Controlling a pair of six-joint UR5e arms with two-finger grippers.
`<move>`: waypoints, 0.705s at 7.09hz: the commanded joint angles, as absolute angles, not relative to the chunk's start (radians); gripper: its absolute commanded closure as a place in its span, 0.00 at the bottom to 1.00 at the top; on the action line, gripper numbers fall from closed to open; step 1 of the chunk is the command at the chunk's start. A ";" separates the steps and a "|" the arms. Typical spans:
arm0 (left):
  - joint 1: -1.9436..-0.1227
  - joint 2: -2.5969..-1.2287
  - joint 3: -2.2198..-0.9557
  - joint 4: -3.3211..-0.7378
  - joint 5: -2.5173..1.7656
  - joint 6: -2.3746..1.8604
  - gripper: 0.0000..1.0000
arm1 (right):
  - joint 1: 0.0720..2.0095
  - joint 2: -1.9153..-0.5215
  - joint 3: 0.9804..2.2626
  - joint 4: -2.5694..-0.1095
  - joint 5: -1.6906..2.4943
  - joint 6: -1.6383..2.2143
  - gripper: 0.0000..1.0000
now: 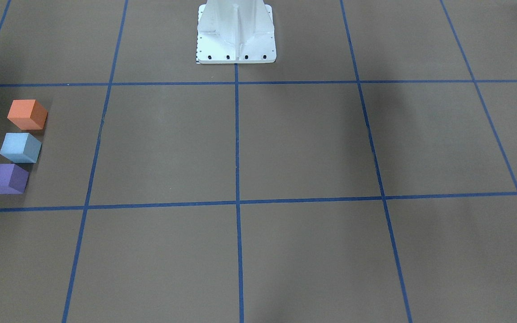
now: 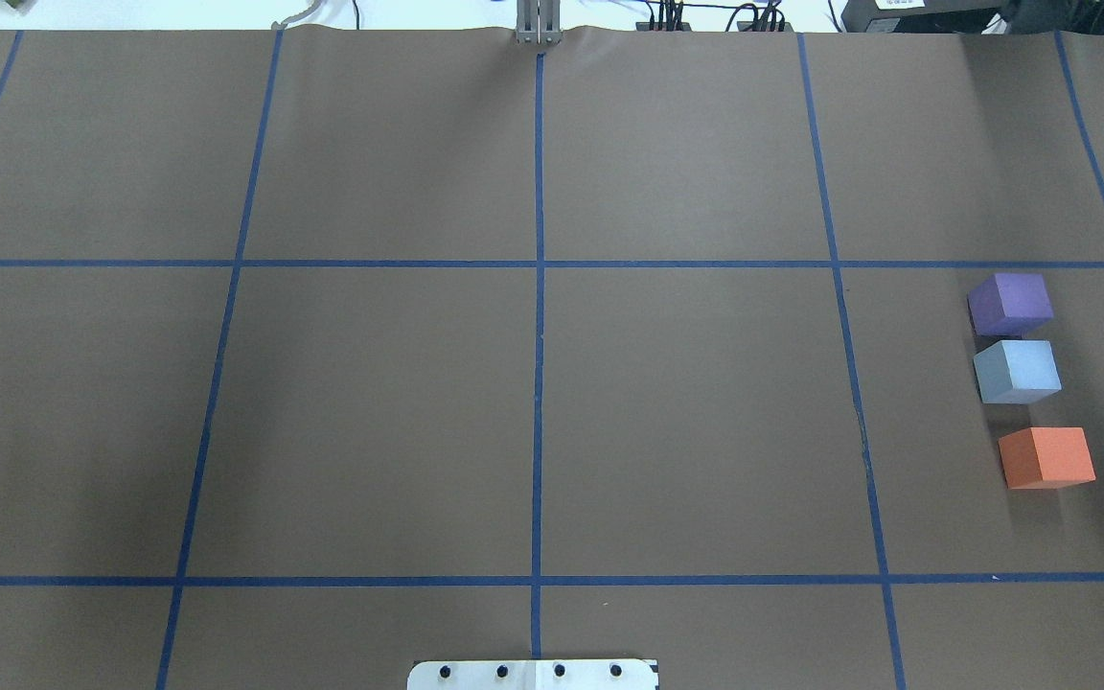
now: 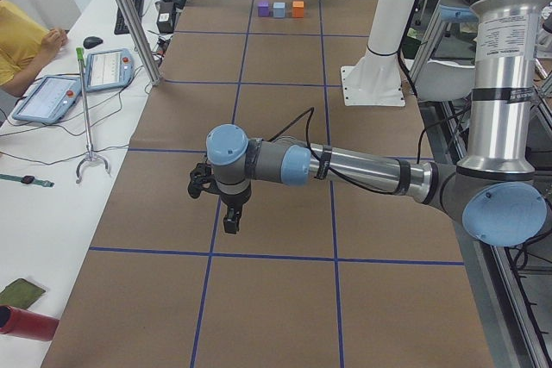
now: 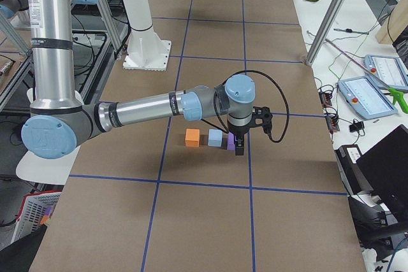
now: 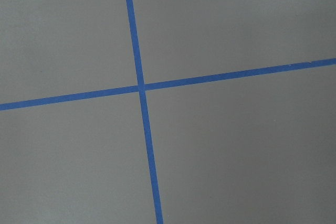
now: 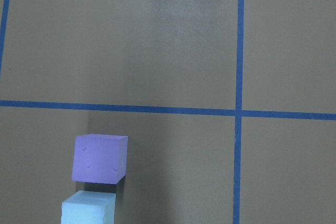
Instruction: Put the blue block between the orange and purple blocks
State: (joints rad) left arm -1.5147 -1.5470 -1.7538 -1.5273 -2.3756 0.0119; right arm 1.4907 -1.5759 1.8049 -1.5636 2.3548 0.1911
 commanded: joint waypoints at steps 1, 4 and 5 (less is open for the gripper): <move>-1.514 -1.545 -1.753 -1.528 -2.375 0.011 0.00 | 1.482 -1.580 1.799 -1.565 2.355 0.192 0.00; -1.513 -1.545 -1.744 -1.529 -2.375 0.012 0.00 | 1.480 -1.580 1.799 -1.563 2.355 0.193 0.00; -1.513 -1.545 -1.746 -1.529 -2.375 0.011 0.00 | 1.480 -1.578 1.799 -1.563 2.353 0.192 0.00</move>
State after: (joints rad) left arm -1.5126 -1.5447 -1.7460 -1.5292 -2.3747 0.0118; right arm 1.4807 -1.5797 1.7990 -1.5632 2.3543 0.1924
